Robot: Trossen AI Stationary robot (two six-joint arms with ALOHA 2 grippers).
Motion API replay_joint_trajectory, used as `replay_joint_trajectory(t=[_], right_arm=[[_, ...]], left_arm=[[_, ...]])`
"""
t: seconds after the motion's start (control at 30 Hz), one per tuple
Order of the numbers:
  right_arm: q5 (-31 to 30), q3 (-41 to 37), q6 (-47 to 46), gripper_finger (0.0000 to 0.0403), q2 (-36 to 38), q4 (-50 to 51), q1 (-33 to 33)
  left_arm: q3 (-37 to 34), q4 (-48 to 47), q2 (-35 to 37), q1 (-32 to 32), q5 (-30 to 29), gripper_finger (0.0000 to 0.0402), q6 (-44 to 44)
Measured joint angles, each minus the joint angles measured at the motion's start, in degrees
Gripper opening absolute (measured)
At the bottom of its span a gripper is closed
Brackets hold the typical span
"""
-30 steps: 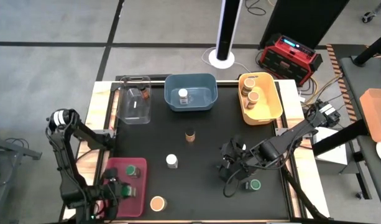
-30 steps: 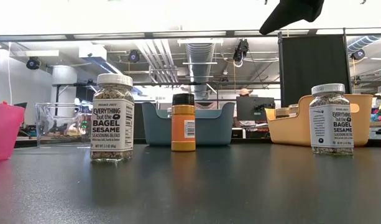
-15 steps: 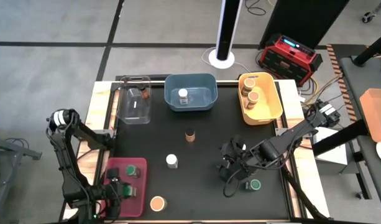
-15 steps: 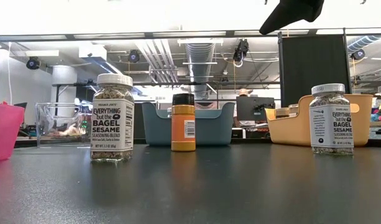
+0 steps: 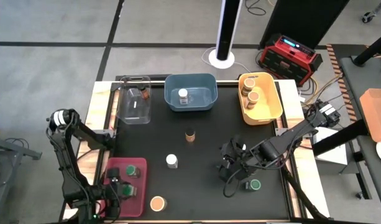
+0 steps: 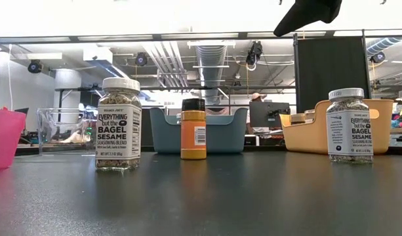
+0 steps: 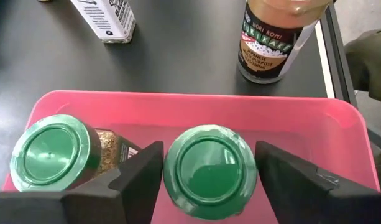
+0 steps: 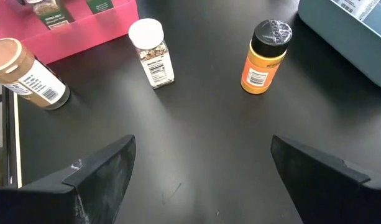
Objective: Sort spices by type
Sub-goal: Put the top green seasoning bottle into the pink bin, then put the top black seasoning bottle into the transparent bin
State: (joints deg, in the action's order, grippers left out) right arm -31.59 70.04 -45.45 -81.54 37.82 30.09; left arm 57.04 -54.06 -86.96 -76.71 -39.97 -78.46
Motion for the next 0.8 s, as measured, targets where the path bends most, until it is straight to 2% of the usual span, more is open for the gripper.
replay_joint_trajectory(t=[0.23,0.6,0.8], right_arm=[[0.0,0.0,-0.42,0.0366,0.0,0.0,0.0],[-1.18,0.0,-2.11,0.0366,0.0,0.0,0.0],[-6.12,0.02,-2.92,0.0366,-0.19,-0.01,0.01]], left_arm=[[2.38,-3.28,0.0,0.04,0.01,0.0251,-0.04],[11.92,-14.79,0.0,0.09,-0.61,0.0252,0.94],[15.36,-14.03,0.02,1.41,-16.15,0.0247,4.01]])
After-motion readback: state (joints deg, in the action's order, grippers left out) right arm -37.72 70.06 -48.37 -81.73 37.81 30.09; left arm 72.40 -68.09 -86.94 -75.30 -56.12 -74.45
